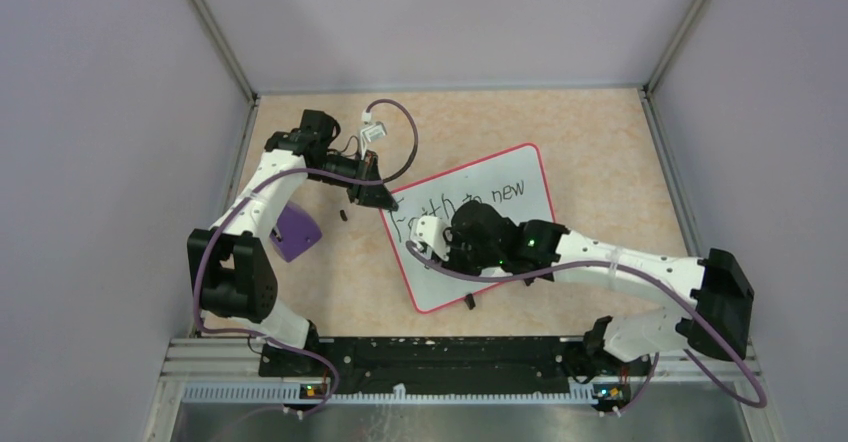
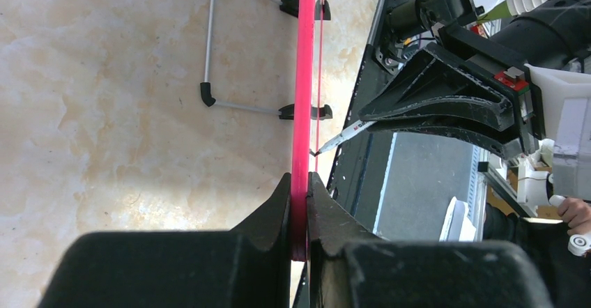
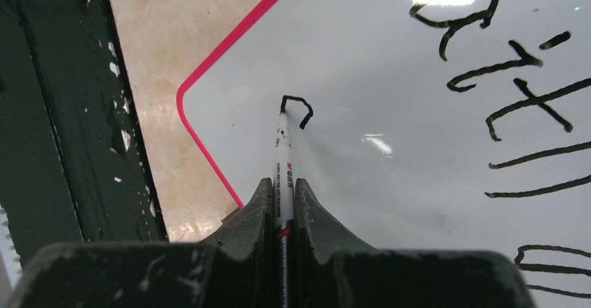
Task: Write a sentence on the whiteboard
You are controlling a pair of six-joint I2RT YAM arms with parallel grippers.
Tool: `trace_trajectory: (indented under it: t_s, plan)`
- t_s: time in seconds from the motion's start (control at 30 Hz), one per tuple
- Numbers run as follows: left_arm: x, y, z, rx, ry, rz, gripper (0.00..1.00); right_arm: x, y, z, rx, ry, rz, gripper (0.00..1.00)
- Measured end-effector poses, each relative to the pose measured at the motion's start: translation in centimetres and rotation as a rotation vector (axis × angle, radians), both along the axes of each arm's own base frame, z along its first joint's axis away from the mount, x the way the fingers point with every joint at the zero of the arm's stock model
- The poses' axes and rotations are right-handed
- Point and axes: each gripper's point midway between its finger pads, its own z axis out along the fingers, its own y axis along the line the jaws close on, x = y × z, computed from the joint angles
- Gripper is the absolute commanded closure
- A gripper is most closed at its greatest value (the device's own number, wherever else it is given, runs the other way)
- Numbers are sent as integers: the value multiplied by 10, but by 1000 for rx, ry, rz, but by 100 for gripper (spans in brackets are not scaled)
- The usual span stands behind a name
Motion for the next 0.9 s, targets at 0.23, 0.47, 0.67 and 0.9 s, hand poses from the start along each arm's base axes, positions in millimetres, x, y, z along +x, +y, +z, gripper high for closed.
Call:
trace_trajectory:
  t_s: [0.23,0.47,0.67,0.9]
  plan:
    - [0,0,0,0,0,0,100,-4,-15,-8,-37,-5,-1,100]
    - [0,0,0,0,0,0,100,-7,-24,-14,-58,-10,0,100]
    - [0,0,0,0,0,0,100,-11,-25,-18,-69,8,21,100]
    - [0,0,0,1,0,0,100,-21,-13,-30,-91,56,69,100]
